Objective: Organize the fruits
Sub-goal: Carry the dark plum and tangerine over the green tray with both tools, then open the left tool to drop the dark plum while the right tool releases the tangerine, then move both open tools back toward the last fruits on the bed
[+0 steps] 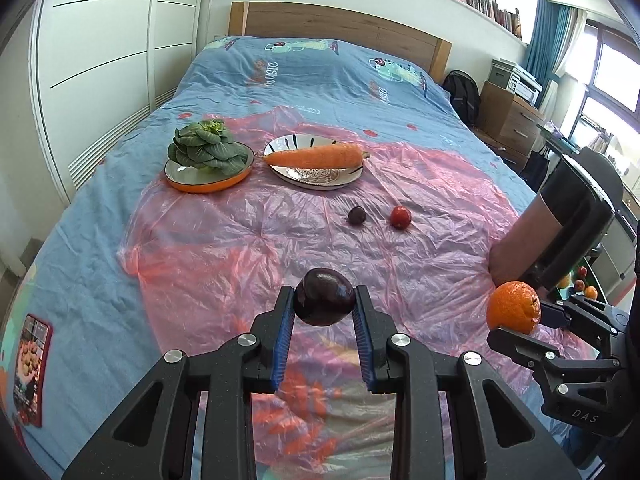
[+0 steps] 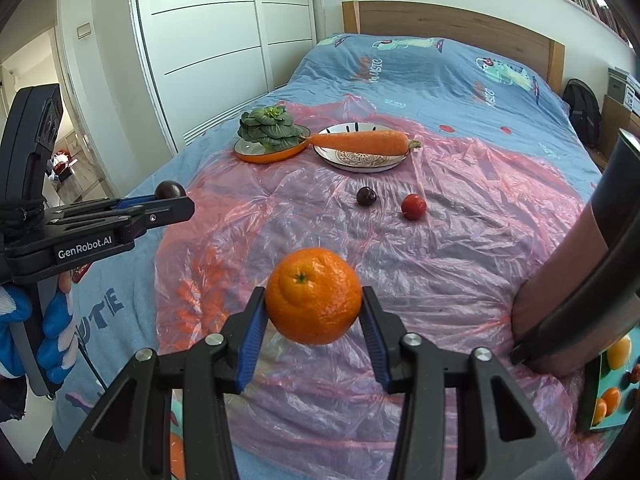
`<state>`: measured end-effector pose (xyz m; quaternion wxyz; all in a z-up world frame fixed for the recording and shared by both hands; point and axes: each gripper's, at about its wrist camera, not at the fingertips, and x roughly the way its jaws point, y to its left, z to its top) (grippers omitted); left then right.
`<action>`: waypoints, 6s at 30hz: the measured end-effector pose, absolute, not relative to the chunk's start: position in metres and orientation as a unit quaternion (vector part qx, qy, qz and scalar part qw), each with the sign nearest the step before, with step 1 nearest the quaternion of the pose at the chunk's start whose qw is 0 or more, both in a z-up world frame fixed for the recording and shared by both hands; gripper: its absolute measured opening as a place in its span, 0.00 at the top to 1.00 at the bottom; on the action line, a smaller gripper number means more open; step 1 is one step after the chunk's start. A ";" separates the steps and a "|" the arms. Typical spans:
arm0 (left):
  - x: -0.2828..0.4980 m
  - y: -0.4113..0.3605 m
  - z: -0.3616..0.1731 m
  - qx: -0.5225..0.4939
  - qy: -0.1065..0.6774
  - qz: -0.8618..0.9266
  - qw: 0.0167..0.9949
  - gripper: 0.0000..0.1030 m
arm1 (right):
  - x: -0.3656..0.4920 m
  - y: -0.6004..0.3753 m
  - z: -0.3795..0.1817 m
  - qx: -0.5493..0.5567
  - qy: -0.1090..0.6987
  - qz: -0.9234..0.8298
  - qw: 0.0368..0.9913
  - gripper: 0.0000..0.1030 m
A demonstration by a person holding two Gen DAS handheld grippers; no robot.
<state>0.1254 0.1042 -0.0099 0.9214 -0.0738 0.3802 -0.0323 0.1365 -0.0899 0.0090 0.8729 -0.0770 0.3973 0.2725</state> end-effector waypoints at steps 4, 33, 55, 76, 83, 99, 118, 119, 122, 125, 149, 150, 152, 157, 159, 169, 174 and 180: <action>0.107 0.092 -0.006 -0.068 0.382 -0.040 0.921 0.76 | 0.118 -0.106 0.014 -0.072 0.398 0.259 0.877 0.69; 0.030 -0.043 0.028 -0.011 0.384 -0.141 0.913 0.76 | 0.034 -0.258 0.023 -0.013 0.390 0.142 0.910 0.69; 0.040 -0.177 0.012 0.055 0.426 -0.230 0.873 0.76 | 0.027 -0.408 -0.002 0.067 0.392 0.033 0.917 0.69; 0.132 -0.347 0.005 0.112 0.424 -0.314 0.842 0.76 | 0.142 -0.511 -0.007 0.040 0.385 0.000 0.922 0.69; 0.174 -0.401 -0.016 0.136 0.431 -0.324 0.831 0.76 | 0.203 -0.538 -0.017 0.032 0.395 0.002 0.918 0.69; 0.221 -0.469 -0.072 0.187 0.449 -0.333 0.808 0.76 | 0.306 -0.581 -0.059 0.023 0.447 0.006 0.894 0.70; 0.211 -0.484 -0.099 0.205 0.451 -0.329 0.804 0.75 | 0.310 -0.579 -0.077 0.013 0.482 0.011 0.876 0.69; 0.210 -0.484 -0.099 0.207 0.451 -0.326 0.805 0.75 | 0.310 -0.579 -0.077 0.014 0.482 0.011 0.876 0.69; 0.213 -0.489 -0.096 0.205 0.454 -0.321 0.806 0.75 | 0.310 -0.580 -0.076 0.019 0.482 0.008 0.876 0.67; 0.219 -0.485 -0.089 0.203 0.450 -0.314 0.811 0.62 | 0.310 -0.583 -0.075 0.025 0.484 0.003 0.875 0.45; 0.129 -0.419 0.045 0.174 0.380 -0.302 0.857 0.46 | 0.181 -0.560 0.055 0.057 0.383 -0.019 0.922 0.25; 0.123 -0.408 0.048 0.172 0.377 -0.299 0.860 0.46 | 0.173 -0.557 0.058 0.057 0.380 -0.017 0.923 0.25; 0.119 -0.391 0.054 0.167 0.374 -0.295 0.864 0.46 | 0.159 -0.549 0.063 0.059 0.375 -0.014 0.925 0.24; 0.095 -0.355 0.067 0.153 0.364 -0.279 0.875 0.46 | 0.126 -0.530 0.072 0.063 0.366 -0.003 0.929 0.23; 0.086 -0.341 0.073 0.148 0.359 -0.271 0.881 0.46 | 0.113 -0.522 0.074 0.063 0.362 0.001 0.930 0.23; 0.049 -0.274 0.091 0.126 0.339 -0.235 0.902 0.43 | 0.060 -0.477 0.076 0.071 0.359 0.026 0.930 0.23; 0.035 -0.238 0.099 0.125 0.326 -0.213 0.913 0.42 | 0.042 -0.444 0.072 0.058 0.365 0.047 0.928 0.23; 0.028 -0.188 0.101 0.103 0.320 -0.184 0.924 0.38 | 0.028 -0.402 0.067 0.051 0.372 0.076 0.924 0.23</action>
